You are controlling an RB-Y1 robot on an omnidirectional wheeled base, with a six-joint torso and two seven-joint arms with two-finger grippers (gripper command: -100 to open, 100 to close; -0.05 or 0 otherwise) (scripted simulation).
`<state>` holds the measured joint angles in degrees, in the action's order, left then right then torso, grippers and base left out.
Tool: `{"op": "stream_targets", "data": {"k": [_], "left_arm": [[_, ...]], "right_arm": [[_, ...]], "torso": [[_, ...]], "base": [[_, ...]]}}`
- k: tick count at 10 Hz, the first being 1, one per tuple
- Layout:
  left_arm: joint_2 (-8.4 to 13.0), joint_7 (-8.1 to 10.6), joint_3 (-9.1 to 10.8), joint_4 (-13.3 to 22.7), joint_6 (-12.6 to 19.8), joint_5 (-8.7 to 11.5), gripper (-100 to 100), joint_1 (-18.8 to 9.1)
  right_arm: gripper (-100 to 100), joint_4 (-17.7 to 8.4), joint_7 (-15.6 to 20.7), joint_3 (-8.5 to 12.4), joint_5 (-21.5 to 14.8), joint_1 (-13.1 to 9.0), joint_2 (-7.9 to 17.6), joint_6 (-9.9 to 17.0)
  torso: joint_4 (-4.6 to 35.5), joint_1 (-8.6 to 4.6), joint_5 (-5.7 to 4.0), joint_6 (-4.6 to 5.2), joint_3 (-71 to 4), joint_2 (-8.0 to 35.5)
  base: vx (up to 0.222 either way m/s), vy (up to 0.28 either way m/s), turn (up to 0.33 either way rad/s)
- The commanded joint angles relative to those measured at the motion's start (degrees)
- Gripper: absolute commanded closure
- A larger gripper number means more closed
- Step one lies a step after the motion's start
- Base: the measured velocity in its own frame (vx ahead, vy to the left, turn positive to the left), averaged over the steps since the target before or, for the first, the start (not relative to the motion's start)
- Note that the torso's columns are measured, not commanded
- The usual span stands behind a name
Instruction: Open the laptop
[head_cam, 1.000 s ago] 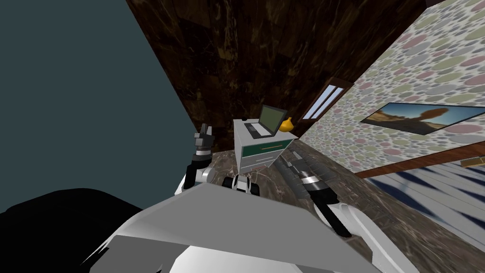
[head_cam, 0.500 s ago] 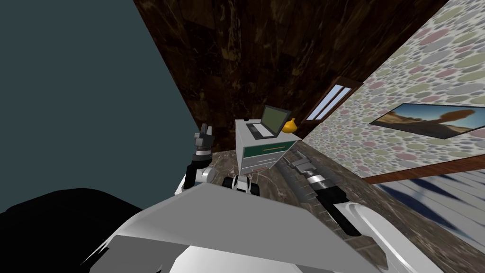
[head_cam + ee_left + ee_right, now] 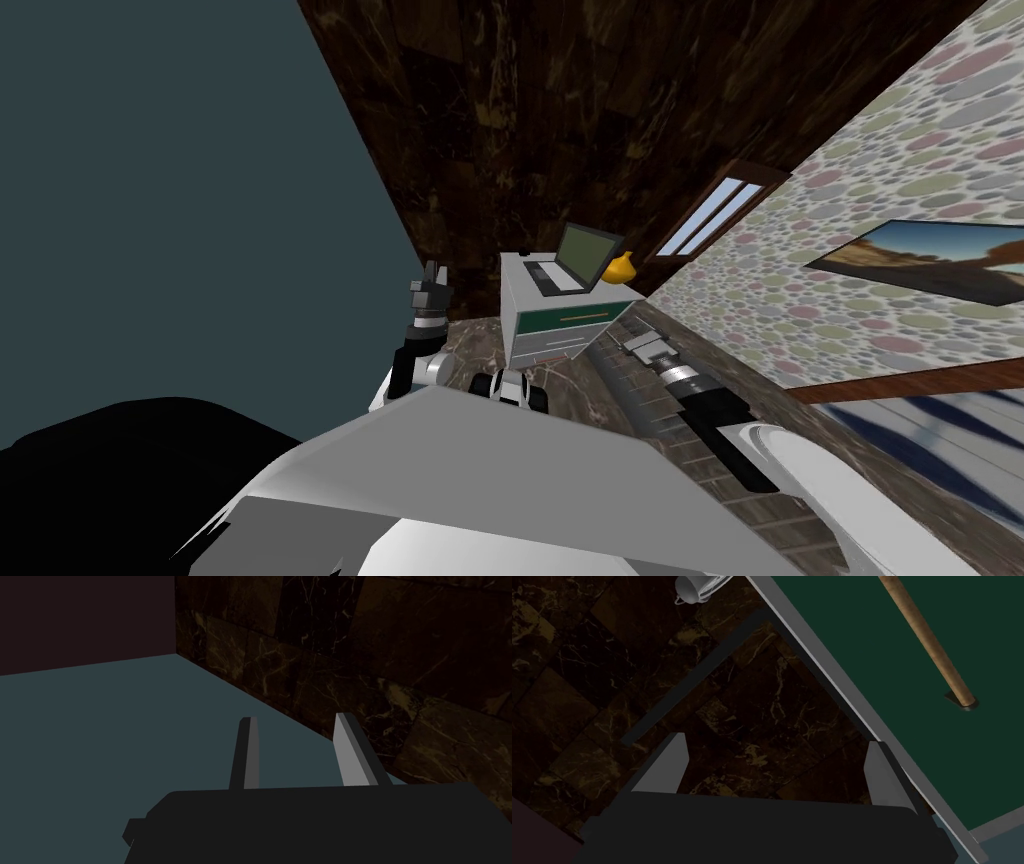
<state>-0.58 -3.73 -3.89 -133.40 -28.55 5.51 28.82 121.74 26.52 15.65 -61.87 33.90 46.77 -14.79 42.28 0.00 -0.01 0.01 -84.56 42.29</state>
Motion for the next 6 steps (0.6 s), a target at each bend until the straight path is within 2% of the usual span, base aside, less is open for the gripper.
{"op": "stream_targets", "data": {"k": [1,2,3,4,5,6], "left_arm": [[0.00,0.00,0.00,0.00,0.00,0.00,0,0.00],[0.00,0.00,0.00,0.00,0.00,0.00,0,0.00],[0.00,0.00,0.00,0.00,0.00,0.00,0,0.00],[0.00,0.00,0.00,0.00,0.00,0.00,0,0.00],[0.00,0.00,0.00,0.00,0.00,0.00,0,0.00],[0.00,0.00,0.00,0.00,0.00,0.00,0,0.00]], "right_arm": [[-100,-1.04,1.48,0.87,-4.04,-0.23,2.72,1.18],[-100,-1.68,2.52,1.72,-5.95,-0.22,5.15,2.37],[-100,-1.68,2.52,1.72,-7.03,-0.22,5.15,2.37],[-100,-2.36,3.53,2.53,-9.00,-0.24,7.38,3.54],[-100,-2.36,3.53,2.53,-9.92,-0.24,7.51,3.54],[-100,-3.07,4.50,3.29,-12.01,-0.28,9.81,4.70]], "torso": [[0.00,0.00,0.01,-0.03,-0.02,-0.02],[0.00,0.00,0.01,0.01,-0.01,0.00],[0.00,0.00,0.01,-0.02,-0.01,-0.01],[0.00,0.00,0.01,0.00,-0.01,0.00],[0.00,0.01,0.01,-0.02,-0.01,0.00],[0.00,0.01,0.01,0.01,0.00,0.00]], "base": [[0.013,0.000,0.061],[0.015,0.000,0.111],[0.012,-0.001,0.054],[0.011,0.001,0.096],[0.012,-0.002,0.075],[0.018,-0.001,0.110]]}}
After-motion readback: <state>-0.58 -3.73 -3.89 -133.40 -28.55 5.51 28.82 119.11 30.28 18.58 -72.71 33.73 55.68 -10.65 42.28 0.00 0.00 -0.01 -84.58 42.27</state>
